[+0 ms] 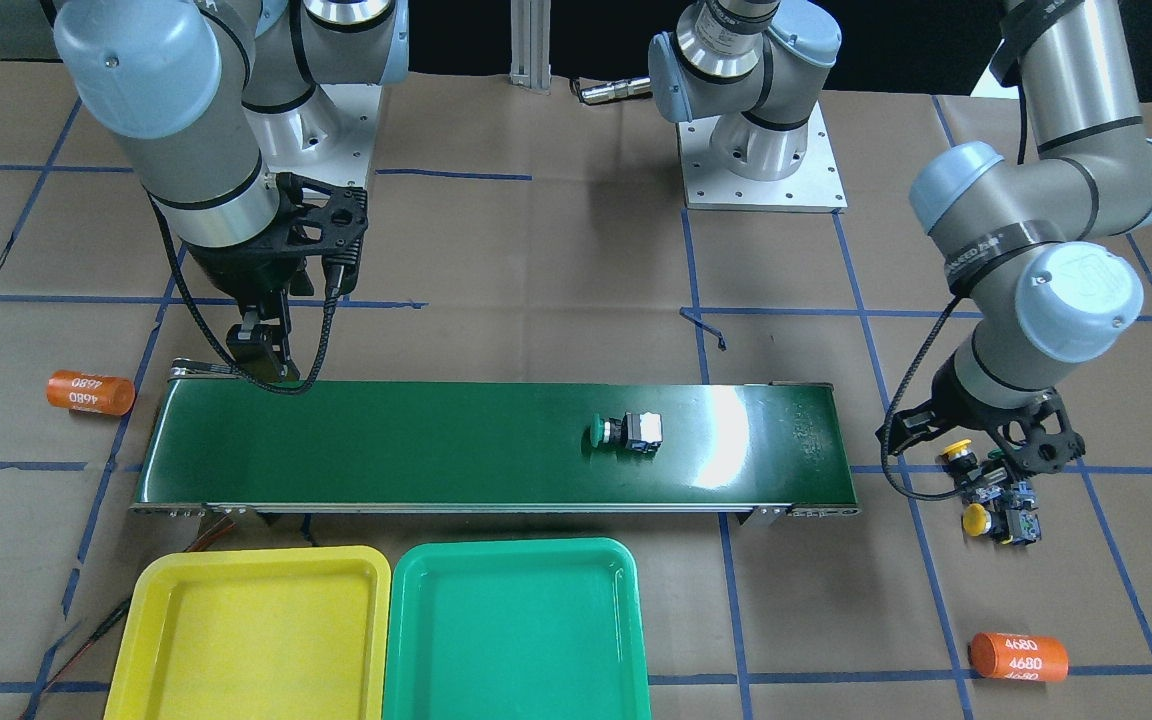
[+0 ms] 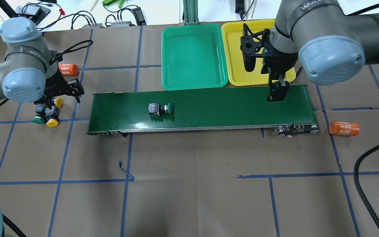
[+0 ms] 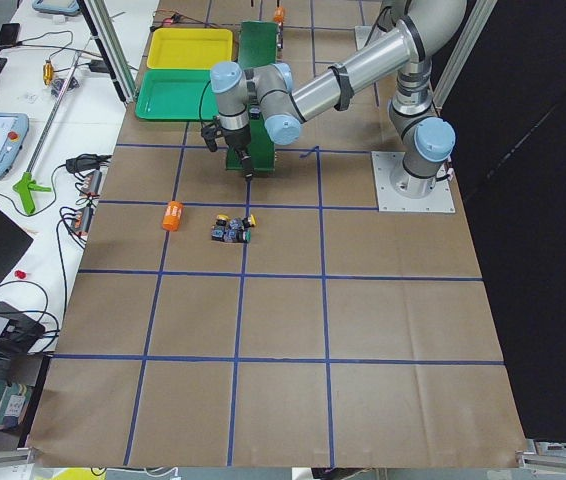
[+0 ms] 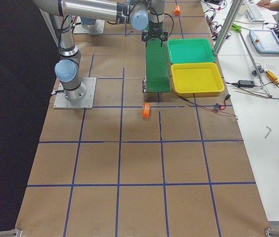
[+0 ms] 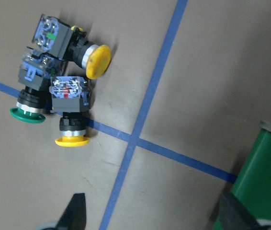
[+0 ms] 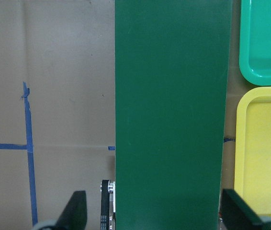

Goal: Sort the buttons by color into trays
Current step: 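Withdraw the left gripper while the right gripper moves toward the button on the belt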

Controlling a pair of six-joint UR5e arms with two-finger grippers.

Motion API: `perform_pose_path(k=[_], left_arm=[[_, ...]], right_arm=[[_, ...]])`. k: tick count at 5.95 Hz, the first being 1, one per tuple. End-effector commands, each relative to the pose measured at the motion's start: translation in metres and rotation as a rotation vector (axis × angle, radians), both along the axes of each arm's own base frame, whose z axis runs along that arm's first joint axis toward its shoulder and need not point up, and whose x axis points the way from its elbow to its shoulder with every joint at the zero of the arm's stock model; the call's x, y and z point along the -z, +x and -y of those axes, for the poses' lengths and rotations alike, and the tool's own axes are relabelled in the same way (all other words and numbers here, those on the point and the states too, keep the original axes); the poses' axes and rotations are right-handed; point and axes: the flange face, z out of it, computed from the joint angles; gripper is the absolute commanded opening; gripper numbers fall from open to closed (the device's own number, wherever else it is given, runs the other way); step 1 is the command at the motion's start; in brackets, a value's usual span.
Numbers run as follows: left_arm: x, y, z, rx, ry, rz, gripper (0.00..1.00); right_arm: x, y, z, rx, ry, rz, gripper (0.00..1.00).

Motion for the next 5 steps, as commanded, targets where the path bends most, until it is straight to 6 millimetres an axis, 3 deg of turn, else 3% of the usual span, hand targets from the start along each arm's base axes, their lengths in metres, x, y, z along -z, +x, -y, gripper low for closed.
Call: perform_pose_path(k=[1, 2, 5], left_arm=[[0.001, 0.041, 0.007, 0.088, -0.006, -0.051, 0.98], [0.022, 0.056, 0.010, 0.062, 0.018, -0.060, 0.98], [0.064, 0.091, 0.012, 0.022, -0.005, -0.062, 0.96]], right_arm=[[0.011, 0.002, 0.005, -0.002, 0.016, 0.000, 1.00], [0.022, 0.011, 0.009, -0.017, 0.025, 0.000, 1.00], [0.053, 0.067, 0.018, -0.003, -0.004, 0.039, 1.00]])
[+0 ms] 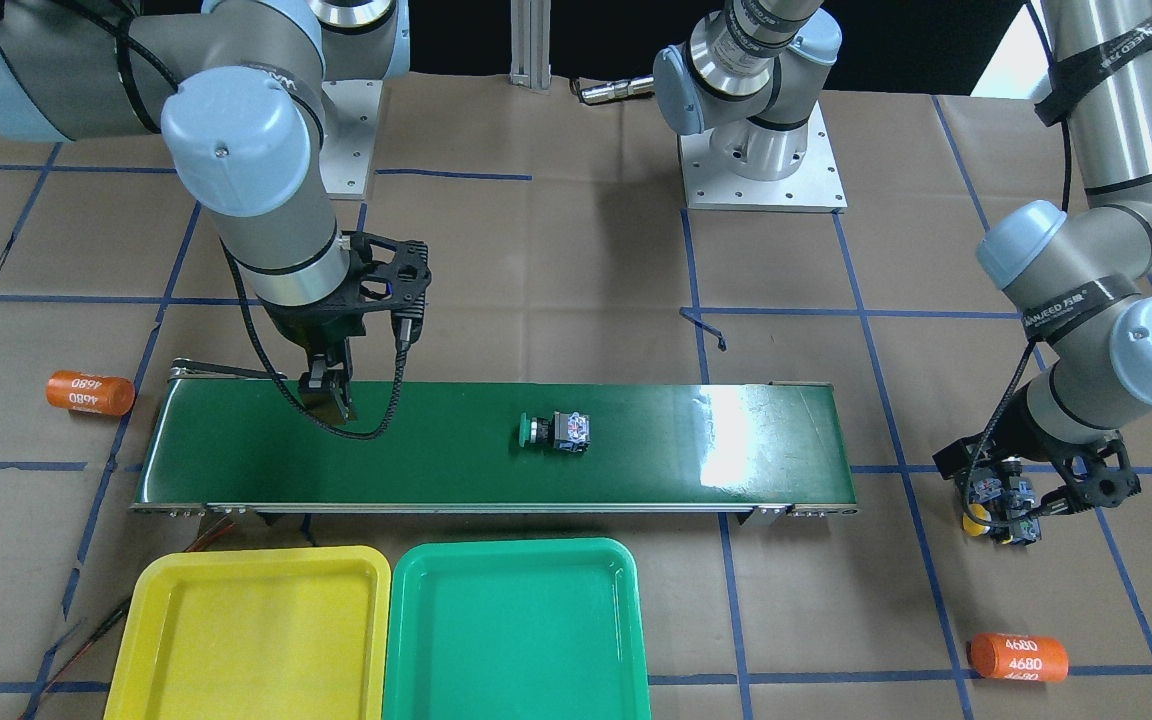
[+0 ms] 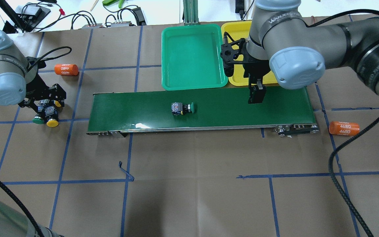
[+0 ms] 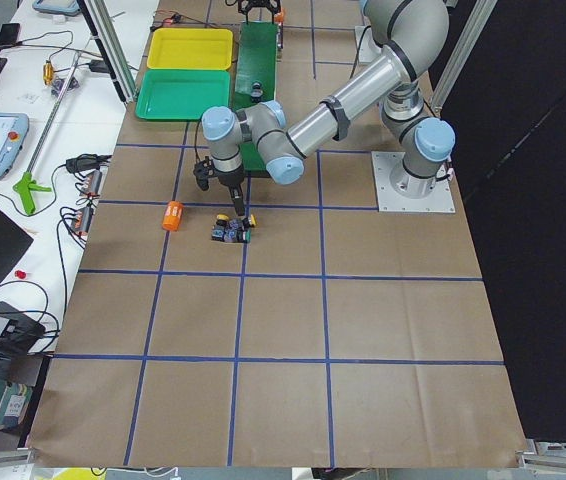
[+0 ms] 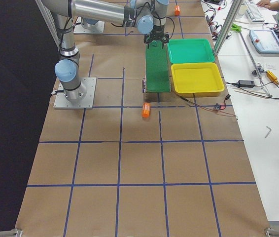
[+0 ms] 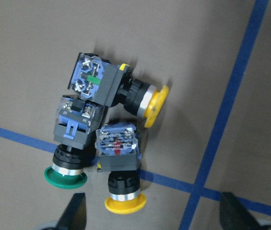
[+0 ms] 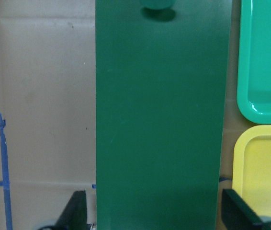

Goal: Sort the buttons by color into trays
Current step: 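Withdraw the left gripper while the right gripper moves toward the button on the belt, then grasp the push button on the belt with the right gripper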

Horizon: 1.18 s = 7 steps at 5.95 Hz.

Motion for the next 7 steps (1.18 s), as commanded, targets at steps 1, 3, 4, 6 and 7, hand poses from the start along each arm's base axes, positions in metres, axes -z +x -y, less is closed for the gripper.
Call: perform_pose_path(k=[1, 3, 4, 6, 7], left_arm=[[0.023, 0.011, 0.000, 0.024, -0.009, -0.031, 0.96], [0.041, 0.012, 0.001, 0.024, 0.017, -0.044, 0.93], [0.048, 0.026, -0.003, -0.001, 0.027, -0.051, 0.92], [0.050, 0.033, -0.006, -0.004, 0.033, -0.055, 0.62], [0.049, 0.034, -0.005, -0.004, 0.031, -0.054, 0.34]], right_arm=[[0.026, 0.040, 0.004, 0.005, -0.010, 0.039, 1.00], [0.065, 0.063, 0.008, 0.018, 0.020, 0.030, 1.00], [0.073, 0.065, 0.009, 0.016, 0.033, 0.026, 1.00], [0.094, 0.065, 0.011, 0.006, 0.067, 0.016, 1.00], [0.097, 0.063, 0.011, -0.003, 0.072, 0.006, 1.00]])
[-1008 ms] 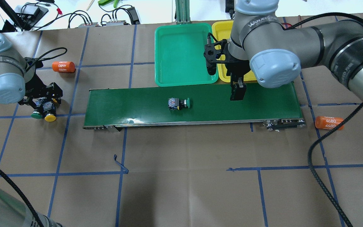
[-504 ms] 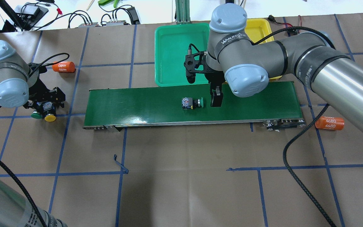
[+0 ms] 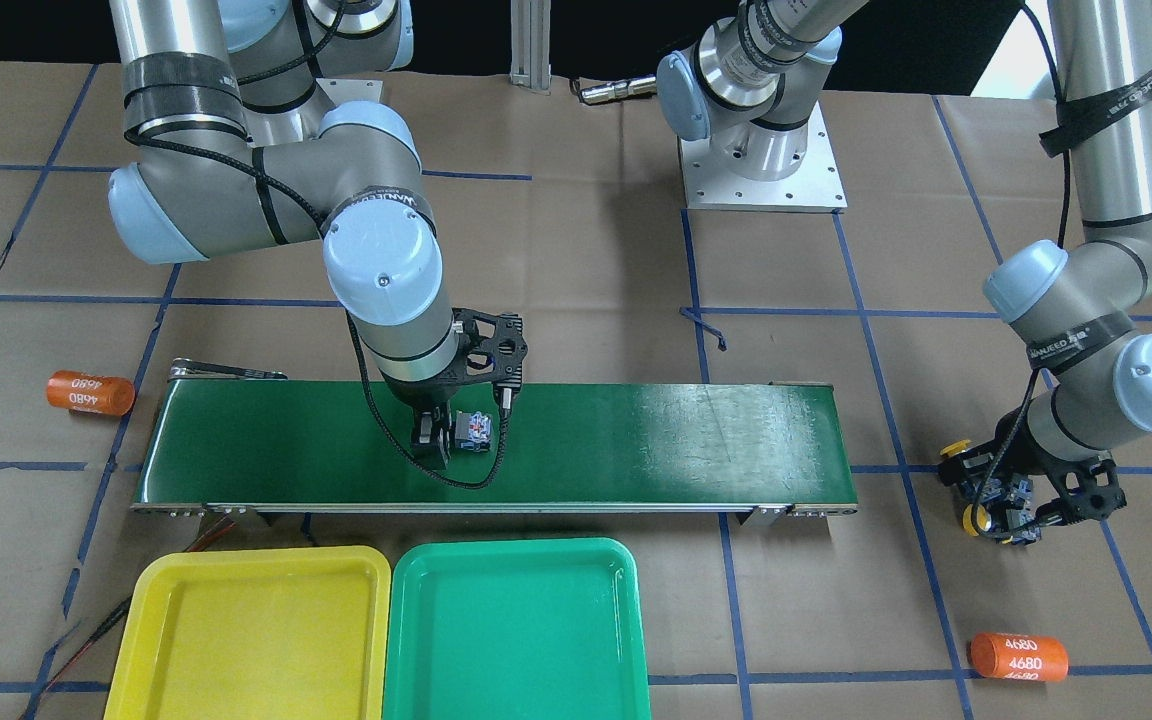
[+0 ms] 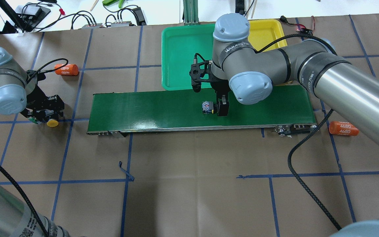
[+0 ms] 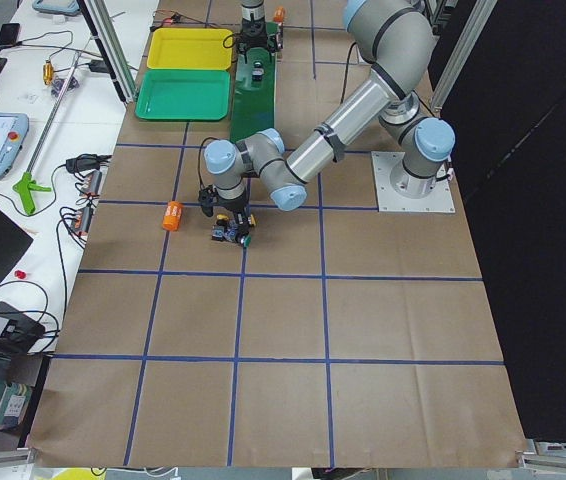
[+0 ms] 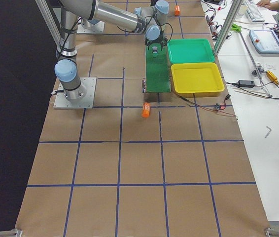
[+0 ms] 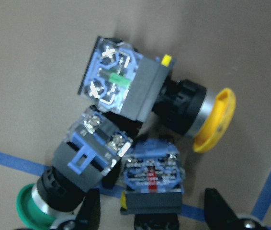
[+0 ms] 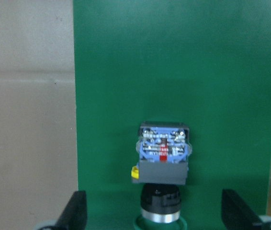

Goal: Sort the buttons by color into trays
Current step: 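Grasp the push button on the belt with the right gripper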

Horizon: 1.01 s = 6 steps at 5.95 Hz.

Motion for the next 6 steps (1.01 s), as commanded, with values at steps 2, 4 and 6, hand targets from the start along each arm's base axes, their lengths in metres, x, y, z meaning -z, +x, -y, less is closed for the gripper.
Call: perform_pose_path(k=[2, 4, 6], left_arm=[[-0.006, 0.001, 0.001, -0.009, -0.012, 0.004, 0.09], [-0.054, -0.019, 0.002, -0.205, -0.052, -0.032, 0.09], [-0.108, -0.093, -0.004, -0.382, -0.067, -0.064, 0.09]], right_arm=[[0.006, -0.024, 0.008, -0.024, 0.014, -0.029, 1.00], [0.013, -0.068, 0.015, 0.035, 0.041, -0.070, 1.00], [0.018, -0.101, -0.006, 0.067, 0.056, -0.138, 0.68]])
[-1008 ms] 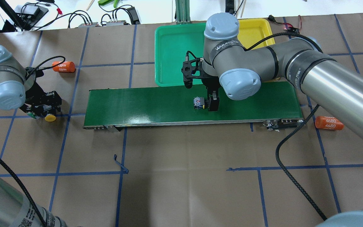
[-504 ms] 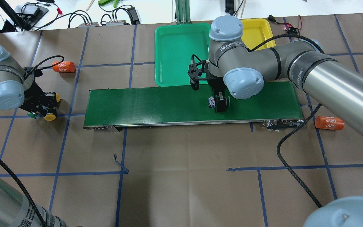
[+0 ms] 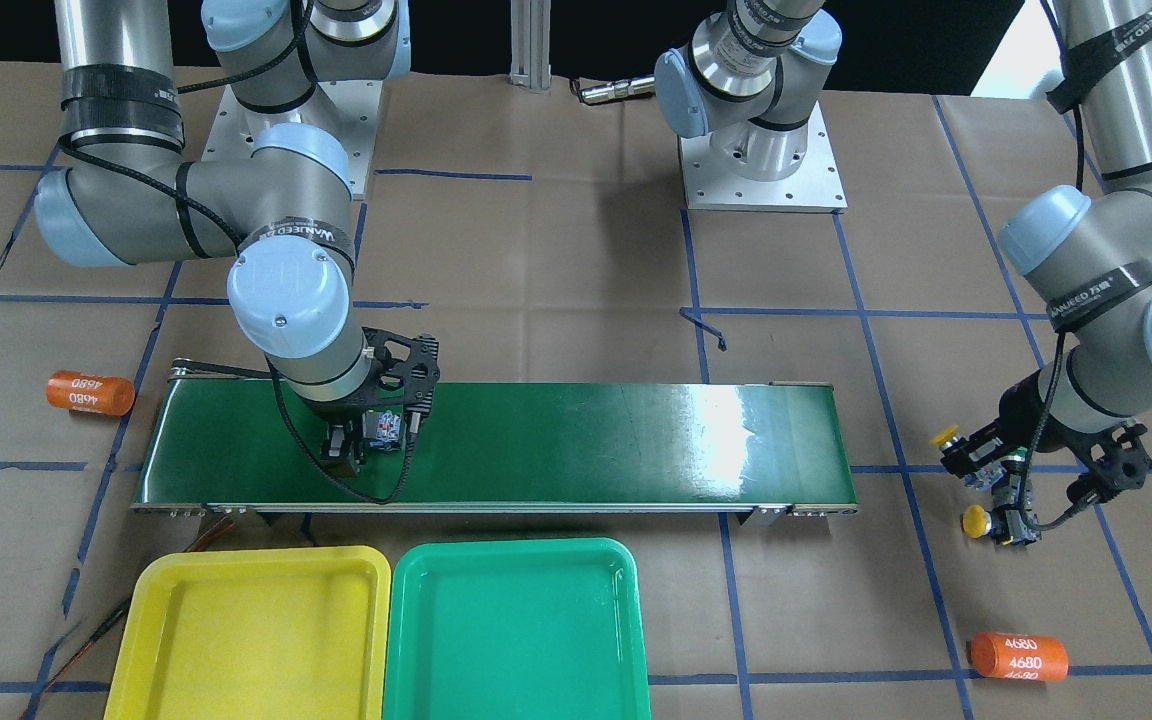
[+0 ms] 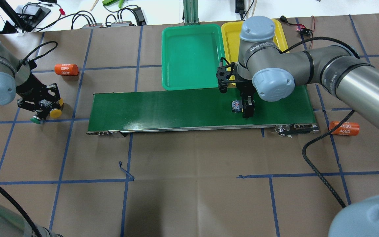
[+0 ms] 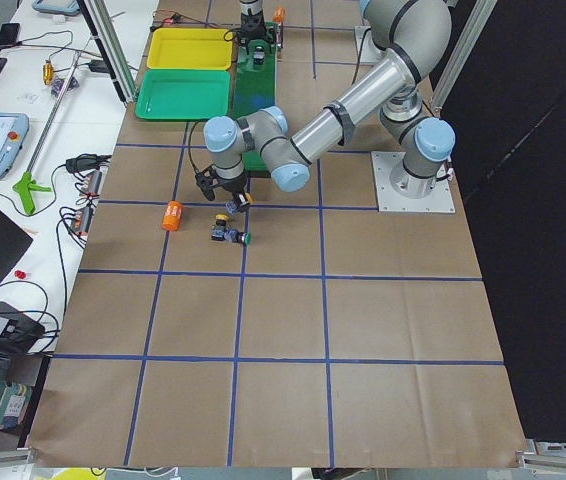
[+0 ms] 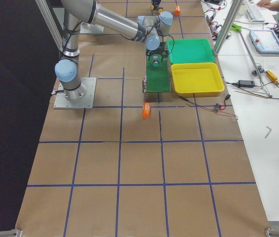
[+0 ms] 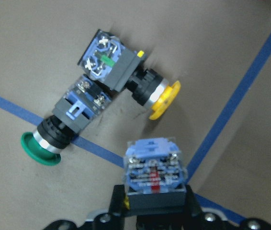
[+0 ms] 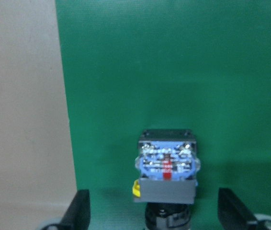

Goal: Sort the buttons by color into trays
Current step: 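Carry button into green tray with right gripper while left sets yellow-cap button down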

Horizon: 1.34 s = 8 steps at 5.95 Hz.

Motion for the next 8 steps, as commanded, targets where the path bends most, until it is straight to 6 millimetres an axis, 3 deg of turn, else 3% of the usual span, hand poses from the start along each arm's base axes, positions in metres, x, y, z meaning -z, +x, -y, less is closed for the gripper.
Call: perform_pose_path(k=[1, 2, 3, 4, 5, 6, 7, 8], left_arm=[[-0.042, -0.086, -0.002, -0.195, -0.018, -0.022, 0.09], [-0.041, -0.132, -0.002, -0.303, -0.007, -0.016, 0.07], [-0.033, -0.185, -0.002, -0.406, 0.013, -0.005, 0.06], [-0.026, -0.220, -0.012, -0.459, 0.028, 0.003, 0.06], [-0.008, -0.234, -0.014, -0.624, 0.067, 0.021, 0.06], [0.003, -0.242, -0.009, -0.689, 0.080, 0.013, 0.05], [0.014, -0.250, -0.009, -0.722, 0.125, -0.048, 0.05], [0.012, -0.250, -0.007, -0.718, 0.120, -0.053, 0.30]], right_arm=[[0.002, -0.019, -0.012, -0.021, 0.003, -0.079, 0.44], [0.000, -0.024, -0.009, -0.052, -0.002, -0.077, 0.23], [-0.006, -0.043, -0.004, -0.028, -0.006, -0.091, 0.15], [-0.032, -0.058, -0.003, -0.010, -0.050, -0.113, 0.14], [-0.059, -0.058, -0.001, -0.005, -0.111, -0.111, 0.14], [-0.093, -0.053, 0.024, -0.002, -0.183, -0.096, 0.15], [-0.092, -0.043, 0.069, -0.009, -0.202, -0.088, 0.15], [-0.079, -0.026, 0.111, -0.014, -0.213, -0.015, 0.17]])
